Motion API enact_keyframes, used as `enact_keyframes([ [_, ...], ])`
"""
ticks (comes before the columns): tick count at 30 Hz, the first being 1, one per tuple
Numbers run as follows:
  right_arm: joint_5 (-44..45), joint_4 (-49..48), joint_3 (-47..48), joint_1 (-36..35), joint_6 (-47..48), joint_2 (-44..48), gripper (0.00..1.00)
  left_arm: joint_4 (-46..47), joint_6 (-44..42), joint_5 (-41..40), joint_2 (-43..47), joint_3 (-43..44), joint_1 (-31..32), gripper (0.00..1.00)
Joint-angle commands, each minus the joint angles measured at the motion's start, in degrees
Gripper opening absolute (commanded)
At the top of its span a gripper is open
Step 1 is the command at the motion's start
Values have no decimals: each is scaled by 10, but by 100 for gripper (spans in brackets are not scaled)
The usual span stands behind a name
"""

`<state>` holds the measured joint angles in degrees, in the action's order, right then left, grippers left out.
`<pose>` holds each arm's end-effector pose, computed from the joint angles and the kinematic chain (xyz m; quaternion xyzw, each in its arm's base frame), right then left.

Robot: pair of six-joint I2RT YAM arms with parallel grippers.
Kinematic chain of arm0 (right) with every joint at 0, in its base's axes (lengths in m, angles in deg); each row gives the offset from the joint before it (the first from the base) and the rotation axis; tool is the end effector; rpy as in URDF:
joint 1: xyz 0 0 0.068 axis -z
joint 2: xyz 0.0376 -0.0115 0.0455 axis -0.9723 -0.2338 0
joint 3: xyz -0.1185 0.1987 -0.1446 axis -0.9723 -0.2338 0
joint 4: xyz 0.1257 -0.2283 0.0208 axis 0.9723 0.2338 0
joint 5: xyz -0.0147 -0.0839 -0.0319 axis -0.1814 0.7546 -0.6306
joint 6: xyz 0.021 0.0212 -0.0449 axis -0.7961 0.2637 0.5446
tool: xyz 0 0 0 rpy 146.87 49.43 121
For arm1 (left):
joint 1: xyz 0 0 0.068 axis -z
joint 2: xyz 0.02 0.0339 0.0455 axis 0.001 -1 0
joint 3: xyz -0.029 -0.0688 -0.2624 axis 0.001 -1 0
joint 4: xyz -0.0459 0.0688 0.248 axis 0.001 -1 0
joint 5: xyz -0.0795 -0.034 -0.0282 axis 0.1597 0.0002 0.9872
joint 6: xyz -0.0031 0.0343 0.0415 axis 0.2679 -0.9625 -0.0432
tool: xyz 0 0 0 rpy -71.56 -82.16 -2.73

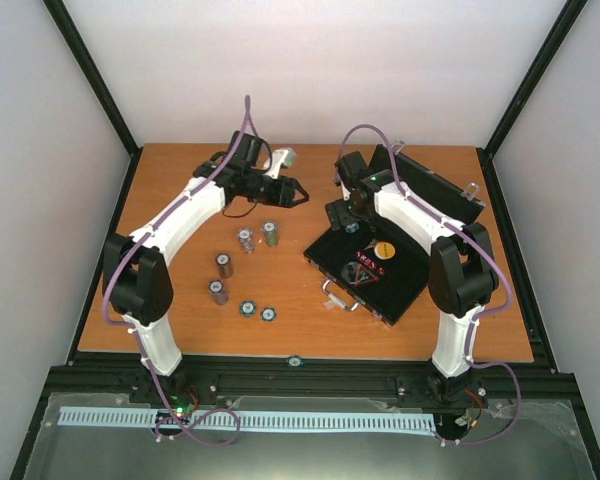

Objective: Pack up texas hold em set

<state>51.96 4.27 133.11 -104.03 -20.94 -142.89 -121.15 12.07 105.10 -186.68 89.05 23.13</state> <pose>0.3622 0.1845 0.2408 -0.1803 0.9579 0.0068 0.2234 0.3622 -0.1741 0.3056 0.1701 0.8889 -0.3437 0.2506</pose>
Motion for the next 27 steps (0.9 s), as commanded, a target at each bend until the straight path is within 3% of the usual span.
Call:
enact_keyframes([
  [1,19,3,-16,8,-32,14,100,21,32,97,3,-8,40,53],
  [6,27,-3,-43,14,-37,13,100,75,78,123,1,-72,44,51],
  [11,39,-16,-71,19,-45,20,100,121,108,141,-11,-114,44,34],
  [16,49,-13,-71,28,-49,23,100,176,151,162,-21,-145,45,8],
  [19,40,-17,-68,28,-47,22,100,178,155,154,-31,-142,48,1],
  [27,-15,-45,-77,28,-38,20,97,119,137,102,-65,-117,73,1],
])
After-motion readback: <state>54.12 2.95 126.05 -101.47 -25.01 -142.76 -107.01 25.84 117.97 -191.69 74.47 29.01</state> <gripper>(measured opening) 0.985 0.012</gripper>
